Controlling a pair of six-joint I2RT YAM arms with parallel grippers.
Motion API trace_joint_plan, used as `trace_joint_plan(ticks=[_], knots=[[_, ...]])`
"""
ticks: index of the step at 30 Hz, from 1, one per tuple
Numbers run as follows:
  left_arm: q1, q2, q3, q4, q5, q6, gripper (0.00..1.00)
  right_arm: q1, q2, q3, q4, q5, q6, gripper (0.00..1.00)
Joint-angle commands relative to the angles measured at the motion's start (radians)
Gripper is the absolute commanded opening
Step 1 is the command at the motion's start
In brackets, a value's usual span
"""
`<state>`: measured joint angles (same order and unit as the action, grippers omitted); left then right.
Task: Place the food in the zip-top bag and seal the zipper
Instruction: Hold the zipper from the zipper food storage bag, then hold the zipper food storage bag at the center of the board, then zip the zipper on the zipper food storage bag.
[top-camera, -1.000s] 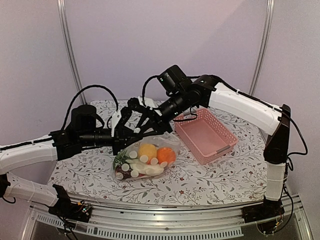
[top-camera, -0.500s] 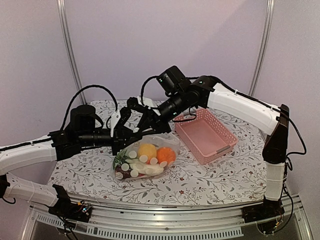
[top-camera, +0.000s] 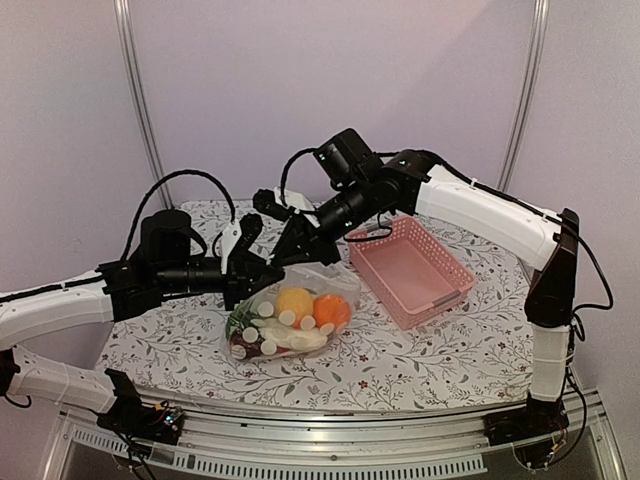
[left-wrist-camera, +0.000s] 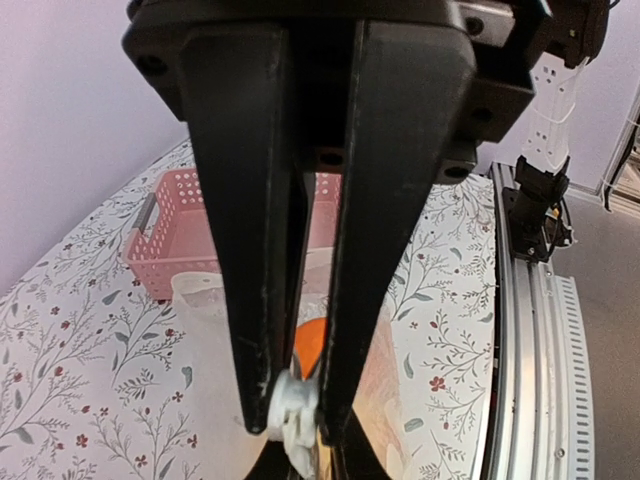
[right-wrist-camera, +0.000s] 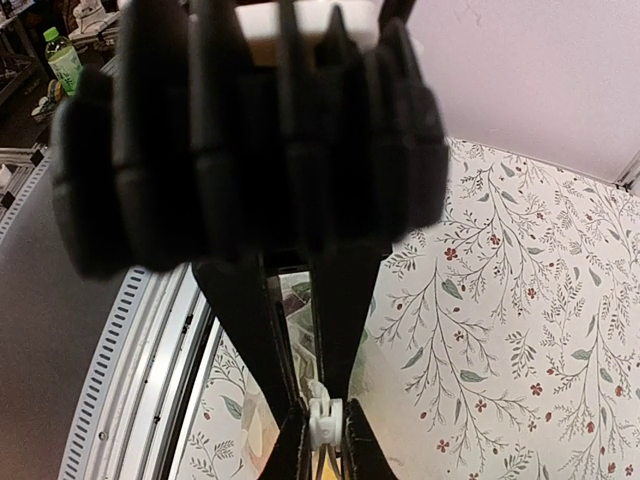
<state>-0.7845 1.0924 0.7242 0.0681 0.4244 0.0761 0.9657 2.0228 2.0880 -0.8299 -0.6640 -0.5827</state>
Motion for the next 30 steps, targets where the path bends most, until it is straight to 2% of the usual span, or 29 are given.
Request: trace_joint_plan(ticks=[1,5,13,22,30], knots=[[-0.01,-0.016,-0.006,-0.014,-0.025,0.001,0.1,-0.006,0.016,0.02,-0.004,0.035,-0.011,0.0],[-0.011,-0.026,-0.009,-0.003,-0.025,-0.004,0.1,-0.006,0.013,0.019,-0.012,0.04,-0.028,0.0],[-0.009,-0.024,-0.009,0.013,-0.038,-0.016,0.0,-0.005,0.018,0.018,-0.024,0.05,-0.042,0.01],[0.003,-0.14,-0.051,0.019,-0.128,-0.006,0.0,-0.024,0.037,0.023,-0.035,0.134,-0.054,0.01],[0.04,-0.229,-0.073,-0.051,-0.158,0.006,0.0,-0.072,0.061,0.03,-0.059,0.159,-0.042,0.01]])
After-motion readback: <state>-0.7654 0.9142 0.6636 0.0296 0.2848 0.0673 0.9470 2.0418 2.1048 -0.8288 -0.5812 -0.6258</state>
